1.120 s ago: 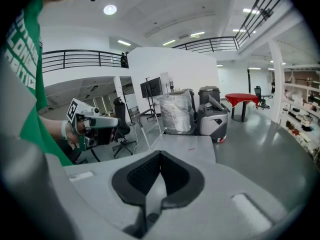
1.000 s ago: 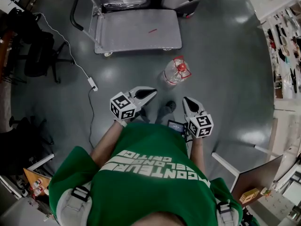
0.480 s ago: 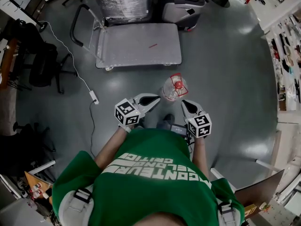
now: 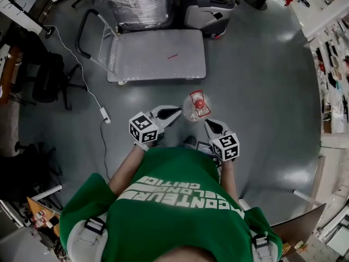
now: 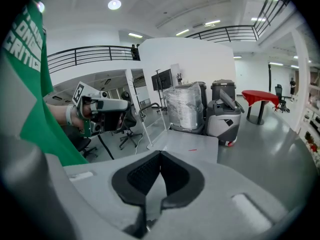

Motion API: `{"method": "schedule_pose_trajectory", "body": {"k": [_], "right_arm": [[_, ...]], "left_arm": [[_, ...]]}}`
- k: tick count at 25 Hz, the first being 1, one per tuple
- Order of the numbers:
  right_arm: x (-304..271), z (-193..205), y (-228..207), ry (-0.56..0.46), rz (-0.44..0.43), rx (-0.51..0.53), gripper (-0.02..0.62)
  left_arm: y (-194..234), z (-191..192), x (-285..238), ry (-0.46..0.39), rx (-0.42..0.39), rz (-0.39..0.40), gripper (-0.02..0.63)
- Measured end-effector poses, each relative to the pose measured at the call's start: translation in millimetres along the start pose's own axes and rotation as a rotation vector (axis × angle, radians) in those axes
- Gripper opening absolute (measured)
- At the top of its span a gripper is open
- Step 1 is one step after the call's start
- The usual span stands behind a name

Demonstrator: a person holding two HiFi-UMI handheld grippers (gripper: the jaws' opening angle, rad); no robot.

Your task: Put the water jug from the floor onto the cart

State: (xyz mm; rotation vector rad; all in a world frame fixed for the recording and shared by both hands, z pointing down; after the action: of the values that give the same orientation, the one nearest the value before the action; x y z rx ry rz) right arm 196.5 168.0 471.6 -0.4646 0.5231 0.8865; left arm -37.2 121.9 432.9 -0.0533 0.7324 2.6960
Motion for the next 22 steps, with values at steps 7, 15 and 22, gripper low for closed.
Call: {"method": "schedule_pose_trajectory", "body": {"k": [7, 15, 22], "right_arm": [[11.1, 4.9, -52.2, 0.003, -0.003, -0.021, -0.006], [17.4, 14.7, -96.1, 0.019, -0.002, -0.041, -0.006], [13.2, 26.0, -97.8, 0.034, 0.035, -0.091, -0.006]], "left_arm": [[-4.5, -7.3, -49.2, 0.002, -0.008, 0.002, 0.011], [-16.7, 2.5, -74.0, 0.017, 0.014, -0.02, 0.011], [-10.7, 13.6, -77.6, 0.055, 0.047, 0.029, 0.011]]}}
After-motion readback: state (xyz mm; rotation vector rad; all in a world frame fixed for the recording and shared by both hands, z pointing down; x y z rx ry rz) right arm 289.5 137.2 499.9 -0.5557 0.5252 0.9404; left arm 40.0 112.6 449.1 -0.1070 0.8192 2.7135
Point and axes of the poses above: the fingertips, and each gripper's own axes: x backward along the fingers, y to its left, z out of its underside, the point moved 9 cm from there along x, backward along the fingers, and after that the axes turned 5 degrees about z, right-handed, at the moved point
